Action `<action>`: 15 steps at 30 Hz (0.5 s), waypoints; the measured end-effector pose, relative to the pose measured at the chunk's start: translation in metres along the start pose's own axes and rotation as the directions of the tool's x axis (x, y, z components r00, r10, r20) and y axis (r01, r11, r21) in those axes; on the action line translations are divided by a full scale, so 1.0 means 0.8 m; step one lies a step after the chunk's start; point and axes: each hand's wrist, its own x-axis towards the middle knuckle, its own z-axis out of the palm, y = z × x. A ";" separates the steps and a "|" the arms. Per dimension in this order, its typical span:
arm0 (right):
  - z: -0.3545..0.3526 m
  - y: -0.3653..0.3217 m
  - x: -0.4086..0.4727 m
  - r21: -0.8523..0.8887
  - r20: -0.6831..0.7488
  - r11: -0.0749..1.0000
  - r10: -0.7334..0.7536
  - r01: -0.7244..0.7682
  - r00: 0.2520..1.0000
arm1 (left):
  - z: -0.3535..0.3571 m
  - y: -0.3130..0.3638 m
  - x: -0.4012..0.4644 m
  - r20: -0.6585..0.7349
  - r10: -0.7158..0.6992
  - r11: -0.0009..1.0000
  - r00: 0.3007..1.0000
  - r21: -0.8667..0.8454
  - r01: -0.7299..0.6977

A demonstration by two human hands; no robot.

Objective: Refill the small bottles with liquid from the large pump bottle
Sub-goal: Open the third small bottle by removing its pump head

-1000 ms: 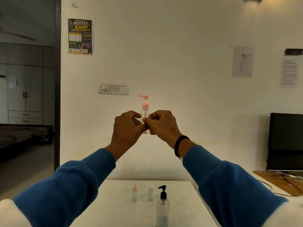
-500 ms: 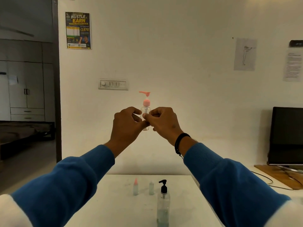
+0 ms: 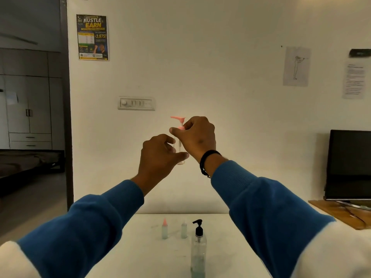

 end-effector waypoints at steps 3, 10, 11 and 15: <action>0.006 -0.001 -0.002 0.039 0.001 0.999 0.002 -0.002 1.000 | 0.000 -0.004 0.000 0.009 0.029 1.000 1.000 0.010 -0.029; 0.011 -0.005 -0.006 0.094 0.000 0.995 -0.028 0.028 1.000 | -0.005 -0.011 0.004 0.050 0.085 0.996 0.995 0.015 -0.086; 0.012 -0.005 -0.007 0.100 -0.003 0.995 -0.028 0.028 1.000 | -0.005 -0.011 0.004 0.050 0.093 0.995 0.994 0.012 -0.094; 0.013 -0.005 -0.009 0.122 0.002 0.992 -0.025 0.024 1.000 | -0.005 -0.011 0.002 0.055 0.108 0.994 0.993 0.004 -0.108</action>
